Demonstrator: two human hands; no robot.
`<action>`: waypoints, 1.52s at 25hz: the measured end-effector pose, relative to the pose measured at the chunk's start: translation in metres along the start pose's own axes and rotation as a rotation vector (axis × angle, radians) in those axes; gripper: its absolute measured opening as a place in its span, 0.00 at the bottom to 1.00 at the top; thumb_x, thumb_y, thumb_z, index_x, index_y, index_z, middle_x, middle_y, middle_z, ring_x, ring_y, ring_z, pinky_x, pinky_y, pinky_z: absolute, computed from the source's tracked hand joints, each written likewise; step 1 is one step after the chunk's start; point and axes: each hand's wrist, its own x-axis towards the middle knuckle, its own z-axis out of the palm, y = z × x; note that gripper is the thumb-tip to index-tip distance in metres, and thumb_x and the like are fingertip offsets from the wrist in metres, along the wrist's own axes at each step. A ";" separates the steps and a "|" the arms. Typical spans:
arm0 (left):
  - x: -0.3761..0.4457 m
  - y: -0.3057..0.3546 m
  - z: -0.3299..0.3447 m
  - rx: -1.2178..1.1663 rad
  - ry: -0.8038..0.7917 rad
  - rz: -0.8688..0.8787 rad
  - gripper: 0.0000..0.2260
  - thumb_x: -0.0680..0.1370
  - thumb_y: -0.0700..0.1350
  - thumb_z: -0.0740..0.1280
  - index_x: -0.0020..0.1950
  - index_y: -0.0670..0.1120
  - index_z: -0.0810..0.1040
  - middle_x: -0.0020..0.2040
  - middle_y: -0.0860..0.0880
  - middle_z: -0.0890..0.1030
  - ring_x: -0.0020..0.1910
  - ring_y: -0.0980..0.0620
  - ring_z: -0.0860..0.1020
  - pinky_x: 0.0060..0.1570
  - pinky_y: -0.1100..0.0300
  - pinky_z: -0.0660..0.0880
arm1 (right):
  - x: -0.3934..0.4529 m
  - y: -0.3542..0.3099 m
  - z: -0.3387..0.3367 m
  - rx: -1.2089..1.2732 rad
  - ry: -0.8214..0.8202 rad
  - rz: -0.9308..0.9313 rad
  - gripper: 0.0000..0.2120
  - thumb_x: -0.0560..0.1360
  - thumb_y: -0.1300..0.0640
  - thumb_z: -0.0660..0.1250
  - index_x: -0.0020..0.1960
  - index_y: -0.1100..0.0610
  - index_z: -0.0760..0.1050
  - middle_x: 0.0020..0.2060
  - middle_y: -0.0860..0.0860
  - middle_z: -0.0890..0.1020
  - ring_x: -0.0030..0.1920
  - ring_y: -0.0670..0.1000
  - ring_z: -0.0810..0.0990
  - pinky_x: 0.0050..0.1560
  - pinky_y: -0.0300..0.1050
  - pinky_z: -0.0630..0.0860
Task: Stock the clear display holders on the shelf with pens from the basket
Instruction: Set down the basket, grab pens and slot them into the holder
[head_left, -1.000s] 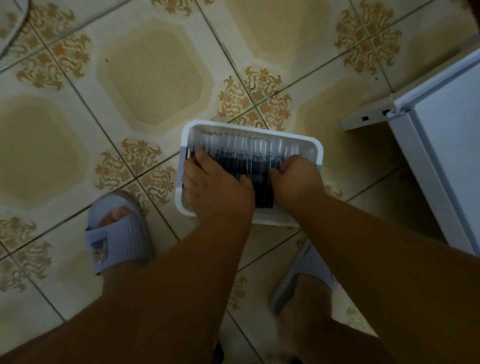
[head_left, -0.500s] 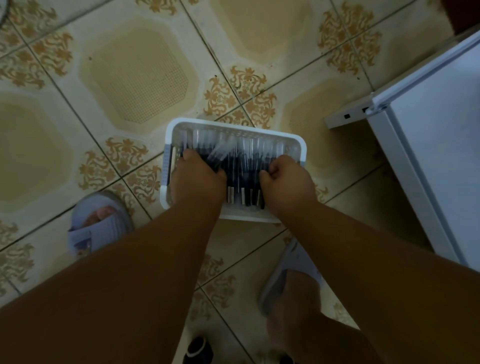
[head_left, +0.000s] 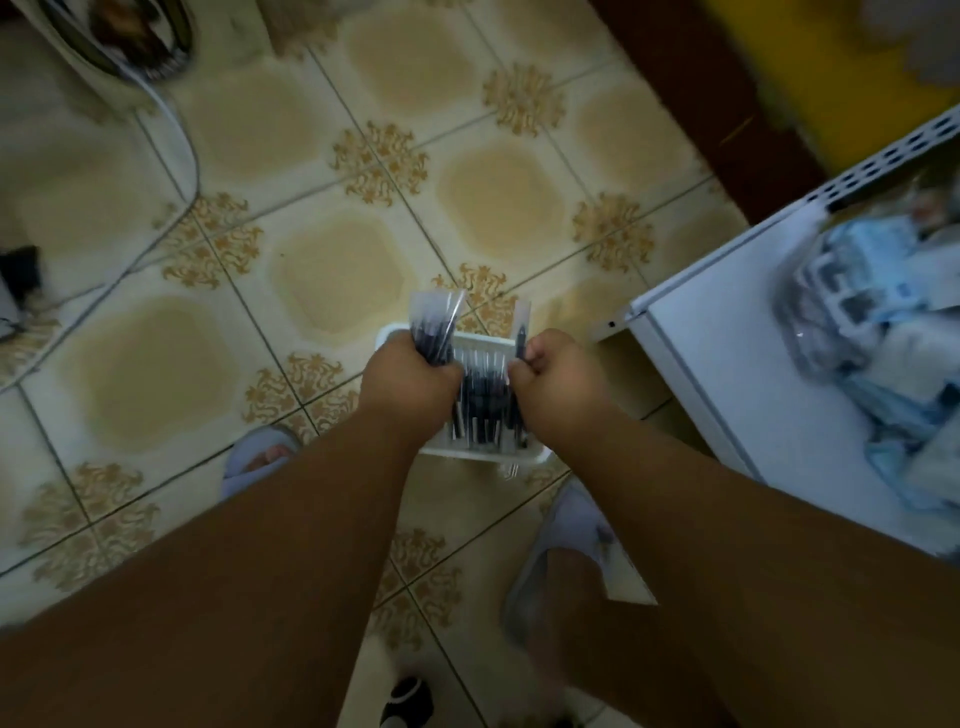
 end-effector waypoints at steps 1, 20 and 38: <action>-0.017 0.017 -0.011 -0.049 -0.019 0.032 0.07 0.73 0.45 0.70 0.50 0.45 0.79 0.40 0.45 0.81 0.39 0.44 0.80 0.42 0.50 0.80 | -0.017 -0.013 -0.015 0.021 0.032 -0.026 0.06 0.78 0.55 0.64 0.45 0.57 0.70 0.33 0.51 0.75 0.34 0.50 0.74 0.35 0.43 0.72; -0.283 0.181 -0.069 -0.426 -0.151 0.409 0.08 0.75 0.48 0.72 0.52 0.51 0.78 0.42 0.48 0.85 0.41 0.47 0.84 0.44 0.48 0.81 | -0.275 -0.068 -0.233 0.257 0.655 -0.294 0.06 0.78 0.53 0.67 0.42 0.47 0.73 0.34 0.43 0.77 0.33 0.39 0.75 0.33 0.30 0.68; -0.291 0.379 -0.050 -0.715 -0.339 0.587 0.11 0.75 0.41 0.72 0.56 0.48 0.79 0.47 0.47 0.85 0.46 0.45 0.83 0.47 0.46 0.81 | -0.231 -0.120 -0.436 0.378 1.039 -0.426 0.03 0.75 0.54 0.72 0.44 0.48 0.78 0.37 0.40 0.80 0.39 0.40 0.79 0.42 0.41 0.77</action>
